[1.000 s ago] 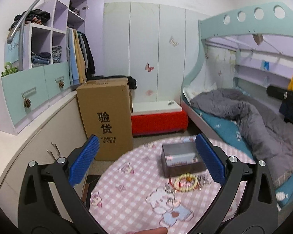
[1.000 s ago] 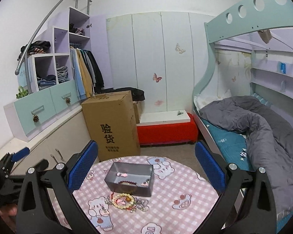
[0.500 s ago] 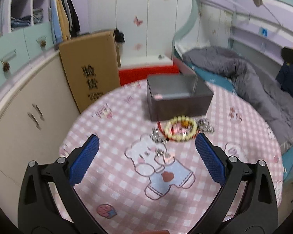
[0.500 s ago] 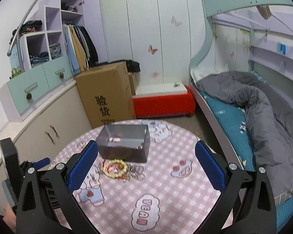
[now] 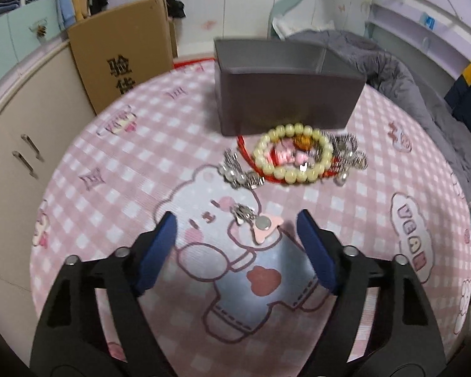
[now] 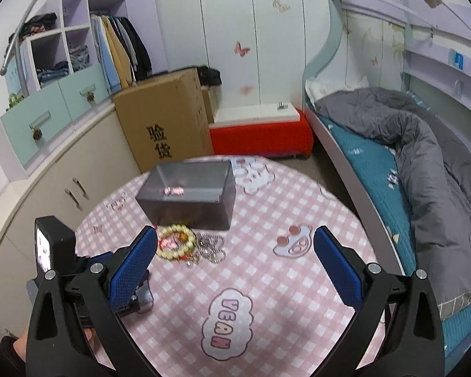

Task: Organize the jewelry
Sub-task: 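Grasp a small silver charm with the left tool while the right tool grasps a pearl earring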

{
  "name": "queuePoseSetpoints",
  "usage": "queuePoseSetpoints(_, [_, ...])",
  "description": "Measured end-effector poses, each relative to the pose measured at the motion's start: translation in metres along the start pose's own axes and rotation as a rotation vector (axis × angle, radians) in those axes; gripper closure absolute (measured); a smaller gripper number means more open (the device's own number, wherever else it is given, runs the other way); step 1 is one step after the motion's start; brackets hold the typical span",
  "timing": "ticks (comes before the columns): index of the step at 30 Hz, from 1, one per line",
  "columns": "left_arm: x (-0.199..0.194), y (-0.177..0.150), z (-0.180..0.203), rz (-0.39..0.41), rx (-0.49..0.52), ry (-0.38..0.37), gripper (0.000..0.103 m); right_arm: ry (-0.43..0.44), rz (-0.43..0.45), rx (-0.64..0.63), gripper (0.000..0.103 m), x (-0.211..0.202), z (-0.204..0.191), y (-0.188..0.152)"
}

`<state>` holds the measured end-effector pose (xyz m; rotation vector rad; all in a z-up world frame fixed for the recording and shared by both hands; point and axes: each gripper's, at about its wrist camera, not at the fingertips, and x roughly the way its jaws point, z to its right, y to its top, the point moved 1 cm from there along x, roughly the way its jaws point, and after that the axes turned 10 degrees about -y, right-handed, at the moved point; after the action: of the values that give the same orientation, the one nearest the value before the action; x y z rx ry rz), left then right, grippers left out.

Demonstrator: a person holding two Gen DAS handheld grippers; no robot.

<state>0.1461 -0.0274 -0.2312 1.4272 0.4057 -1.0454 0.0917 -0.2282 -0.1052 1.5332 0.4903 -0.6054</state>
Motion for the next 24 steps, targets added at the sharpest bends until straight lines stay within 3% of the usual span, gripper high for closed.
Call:
queuePoseSetpoints(3, [0.001,-0.003,0.004,0.011,0.028,-0.002,0.05,-0.001,-0.038,-0.004,0.007,0.01,0.002,-0.008])
queuePoseSetpoints(5, [0.0,-0.002,0.003,0.015,0.023,-0.018,0.072,-0.001,-0.066,-0.009,0.007,0.019,0.002,-0.014])
queuePoseSetpoints(7, [-0.001,-0.001,-0.003,0.013,0.009,-0.042,0.08,0.005,-0.094,-0.015,0.007,0.027,0.002,-0.019])
queuePoseSetpoints(14, [-0.01,-0.003,-0.015,0.031,-0.04,-0.091,0.08,0.058,-0.195,-0.053,0.007,0.063,-0.019,-0.044])
queuePoseSetpoints(17, [-0.015,-0.007,-0.018,0.036,-0.051,-0.092,0.08,0.11,-0.207,-0.08,0.013,0.072,-0.035,-0.05])
queuePoseSetpoints(21, [-0.024,-0.011,-0.024,0.049,-0.07,-0.089,0.08,0.146,-0.218,-0.132,0.03,0.091,-0.06,-0.054])
queuePoseSetpoints(23, [-0.029,-0.011,-0.026,0.057,-0.075,-0.088,0.08,0.144,-0.222,-0.153,0.044,0.102,-0.069,-0.054])
queuePoseSetpoints(24, [-0.032,-0.011,-0.027,0.062,-0.077,-0.089,0.08,0.145,-0.22,-0.161,0.057,0.106,-0.072,-0.055])
